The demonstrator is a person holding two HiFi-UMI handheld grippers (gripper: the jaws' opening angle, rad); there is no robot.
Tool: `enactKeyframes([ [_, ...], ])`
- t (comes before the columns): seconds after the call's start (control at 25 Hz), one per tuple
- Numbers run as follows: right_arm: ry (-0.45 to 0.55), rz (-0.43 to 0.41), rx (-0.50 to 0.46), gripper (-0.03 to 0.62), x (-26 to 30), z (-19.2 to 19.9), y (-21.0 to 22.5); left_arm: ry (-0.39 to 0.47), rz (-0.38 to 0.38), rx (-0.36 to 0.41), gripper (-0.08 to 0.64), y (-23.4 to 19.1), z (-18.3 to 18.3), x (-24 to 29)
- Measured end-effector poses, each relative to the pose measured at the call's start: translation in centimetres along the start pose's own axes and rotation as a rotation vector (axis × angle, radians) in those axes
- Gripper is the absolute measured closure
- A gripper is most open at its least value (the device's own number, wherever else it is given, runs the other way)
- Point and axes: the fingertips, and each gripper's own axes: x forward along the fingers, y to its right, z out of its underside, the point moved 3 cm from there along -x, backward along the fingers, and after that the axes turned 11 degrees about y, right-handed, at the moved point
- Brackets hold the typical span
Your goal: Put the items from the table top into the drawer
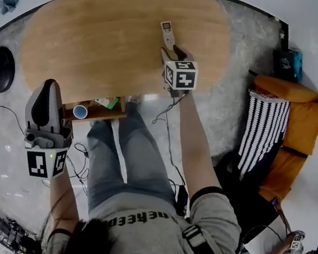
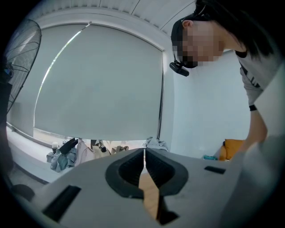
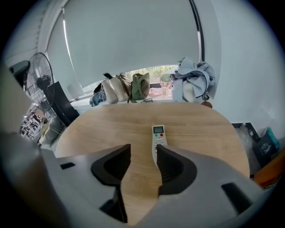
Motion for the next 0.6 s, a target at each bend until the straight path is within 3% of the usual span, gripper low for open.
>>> enactKeyframes([
  [0.6, -0.076, 0.04, -0.089, 0.356, 6.3, 2.6, 3.7, -0.066, -0.011, -0.007, 0.548, -0.2, 5.3, 0.8],
])
